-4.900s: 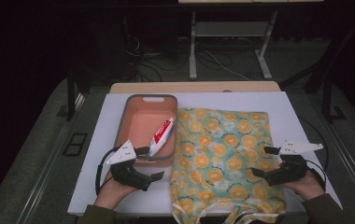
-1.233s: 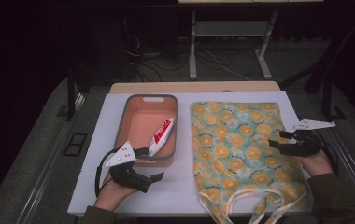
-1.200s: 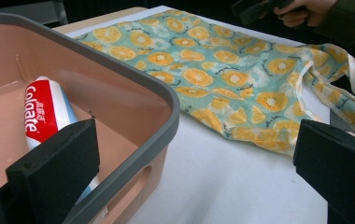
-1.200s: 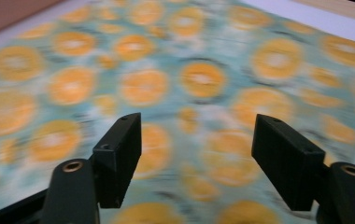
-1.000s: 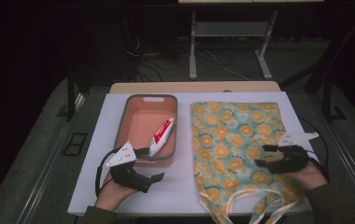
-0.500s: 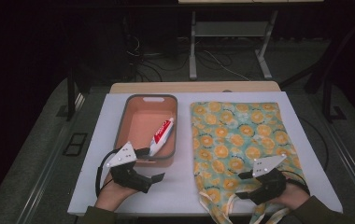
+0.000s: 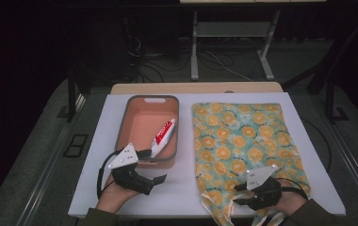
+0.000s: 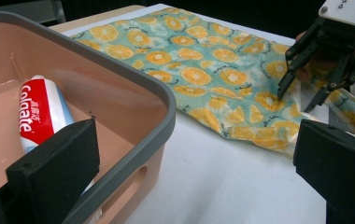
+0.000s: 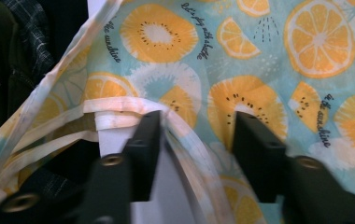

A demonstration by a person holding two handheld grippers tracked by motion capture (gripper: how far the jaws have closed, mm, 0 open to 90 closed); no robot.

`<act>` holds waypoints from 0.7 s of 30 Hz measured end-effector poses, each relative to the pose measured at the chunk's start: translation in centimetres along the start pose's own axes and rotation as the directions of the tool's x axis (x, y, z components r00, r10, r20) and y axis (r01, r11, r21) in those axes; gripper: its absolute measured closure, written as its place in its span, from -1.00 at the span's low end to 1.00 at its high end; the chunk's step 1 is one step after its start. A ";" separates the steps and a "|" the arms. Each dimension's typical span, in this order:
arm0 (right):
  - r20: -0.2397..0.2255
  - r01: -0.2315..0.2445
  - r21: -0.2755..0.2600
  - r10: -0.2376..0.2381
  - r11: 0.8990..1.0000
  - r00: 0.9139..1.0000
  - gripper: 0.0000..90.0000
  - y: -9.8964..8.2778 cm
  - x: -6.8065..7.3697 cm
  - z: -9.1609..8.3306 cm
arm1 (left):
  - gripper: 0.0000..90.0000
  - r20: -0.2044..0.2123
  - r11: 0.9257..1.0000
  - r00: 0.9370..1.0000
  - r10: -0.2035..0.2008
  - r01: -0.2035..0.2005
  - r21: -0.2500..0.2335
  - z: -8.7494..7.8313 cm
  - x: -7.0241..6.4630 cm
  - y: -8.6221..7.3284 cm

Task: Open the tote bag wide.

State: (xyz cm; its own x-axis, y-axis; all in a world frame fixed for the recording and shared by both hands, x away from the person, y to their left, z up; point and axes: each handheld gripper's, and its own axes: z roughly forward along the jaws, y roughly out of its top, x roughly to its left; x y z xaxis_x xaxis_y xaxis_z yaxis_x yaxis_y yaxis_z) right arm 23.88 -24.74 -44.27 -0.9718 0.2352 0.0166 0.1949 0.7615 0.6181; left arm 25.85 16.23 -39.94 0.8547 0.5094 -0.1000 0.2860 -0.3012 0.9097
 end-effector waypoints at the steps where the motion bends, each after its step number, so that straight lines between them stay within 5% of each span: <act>1: -0.002 0.001 -0.002 -0.001 1.000 1.000 0.40 0.0 0.0 0.0 | -1.00 -0.001 1.000 1.000 0.001 -0.001 0.001 0.0 0.0 0.0; 8: -0.008 -0.001 -0.013 0.001 1.000 1.000 0.96 0.1 -0.3 0.1 | -1.00 0.001 1.000 1.000 0.003 -0.003 0.004 0.1 -0.1 0.0; 14: 0.015 -0.020 -0.018 0.020 1.000 1.000 0.99 0.3 -0.5 0.1 | -1.00 0.001 1.000 1.000 0.002 -0.002 0.003 0.1 -0.1 0.0; 21: 0.102 -0.121 -0.070 0.128 0.990 0.987 0.99 1.9 -2.3 0.3 | -1.00 -0.002 1.000 1.000 -0.003 0.003 0.001 0.0 0.0 0.0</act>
State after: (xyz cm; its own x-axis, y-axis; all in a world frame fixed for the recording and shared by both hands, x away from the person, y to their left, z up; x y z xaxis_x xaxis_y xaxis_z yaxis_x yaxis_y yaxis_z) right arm 26.56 -23.66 -43.40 -0.9202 0.3912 0.0149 0.3013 0.6835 0.6648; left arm 25.87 16.23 -39.97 0.8528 0.5122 -0.1021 0.2894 -0.3007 0.9088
